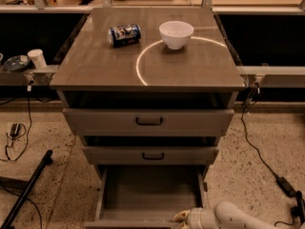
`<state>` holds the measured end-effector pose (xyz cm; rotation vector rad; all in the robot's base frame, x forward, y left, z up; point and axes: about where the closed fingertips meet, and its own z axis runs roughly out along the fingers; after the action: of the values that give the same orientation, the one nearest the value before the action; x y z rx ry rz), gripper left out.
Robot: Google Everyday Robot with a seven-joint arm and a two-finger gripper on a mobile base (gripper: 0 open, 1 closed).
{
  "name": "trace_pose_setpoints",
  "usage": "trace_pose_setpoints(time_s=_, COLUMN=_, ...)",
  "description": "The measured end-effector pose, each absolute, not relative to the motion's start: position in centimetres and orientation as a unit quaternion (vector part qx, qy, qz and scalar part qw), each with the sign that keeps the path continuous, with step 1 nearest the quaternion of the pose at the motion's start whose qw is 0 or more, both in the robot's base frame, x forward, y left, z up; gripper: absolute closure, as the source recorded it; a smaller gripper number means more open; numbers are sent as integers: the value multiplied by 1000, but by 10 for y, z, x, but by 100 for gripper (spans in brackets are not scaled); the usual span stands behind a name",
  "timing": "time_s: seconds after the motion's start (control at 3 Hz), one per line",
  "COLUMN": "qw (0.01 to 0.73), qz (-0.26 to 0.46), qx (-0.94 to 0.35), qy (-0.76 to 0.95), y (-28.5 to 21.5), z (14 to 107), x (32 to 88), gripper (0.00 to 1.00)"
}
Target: Close bottom drawer
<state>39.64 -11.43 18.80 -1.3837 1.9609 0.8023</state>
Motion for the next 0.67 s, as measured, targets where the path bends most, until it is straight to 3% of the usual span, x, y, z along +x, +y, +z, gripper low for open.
trace_pose_setpoints(time_s=0.67, qw=300, qz=297, qx=-527, qy=738, y=-114, z=185, x=420, gripper=100)
